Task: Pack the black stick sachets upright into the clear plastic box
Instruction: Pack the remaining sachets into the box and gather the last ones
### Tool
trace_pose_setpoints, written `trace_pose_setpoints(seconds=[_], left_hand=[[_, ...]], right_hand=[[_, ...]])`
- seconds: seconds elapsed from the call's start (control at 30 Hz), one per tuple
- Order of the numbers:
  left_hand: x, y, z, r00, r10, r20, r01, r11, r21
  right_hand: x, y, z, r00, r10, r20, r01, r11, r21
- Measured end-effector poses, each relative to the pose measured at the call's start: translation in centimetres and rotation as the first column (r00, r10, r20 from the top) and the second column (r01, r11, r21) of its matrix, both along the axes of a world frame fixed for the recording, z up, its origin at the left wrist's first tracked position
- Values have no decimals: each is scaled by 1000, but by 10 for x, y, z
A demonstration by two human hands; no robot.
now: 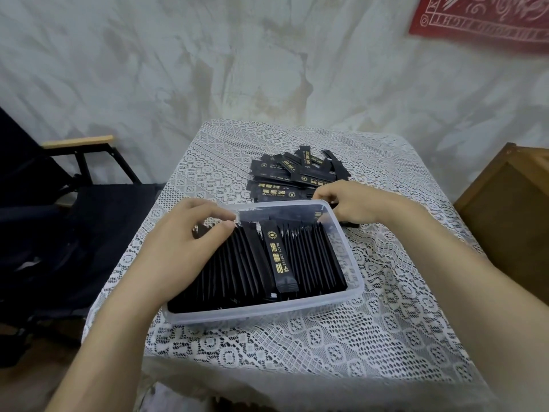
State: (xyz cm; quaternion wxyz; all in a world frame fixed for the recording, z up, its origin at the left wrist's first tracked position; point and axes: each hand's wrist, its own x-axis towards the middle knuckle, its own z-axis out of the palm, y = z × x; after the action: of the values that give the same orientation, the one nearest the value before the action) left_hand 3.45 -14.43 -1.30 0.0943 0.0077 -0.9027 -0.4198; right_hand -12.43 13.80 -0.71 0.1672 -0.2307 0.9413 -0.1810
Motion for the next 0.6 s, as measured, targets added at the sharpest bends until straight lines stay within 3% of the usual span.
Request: trace_pose_setpoints(seconds=[0.27,0.4,0.5,0.6], left_hand=[[-1,0,-1,1000,5,1,-5,1000,-11],[-1,0,-1,1000,9,1,-9,1000,-10],[-1,0,-1,1000,11,7,-10,1000,-14],[-1,1,-1,1000,18,6,-18,1000,-14]], right_hand=[[12,17,7,981,-196,-19,186,956,-228],[30,20,37,943,-331,-9,301,867,-397],[69,4,67,954,-265,140,296,758,-581],[112,-27,75,971,-142,190,221,835,-504]])
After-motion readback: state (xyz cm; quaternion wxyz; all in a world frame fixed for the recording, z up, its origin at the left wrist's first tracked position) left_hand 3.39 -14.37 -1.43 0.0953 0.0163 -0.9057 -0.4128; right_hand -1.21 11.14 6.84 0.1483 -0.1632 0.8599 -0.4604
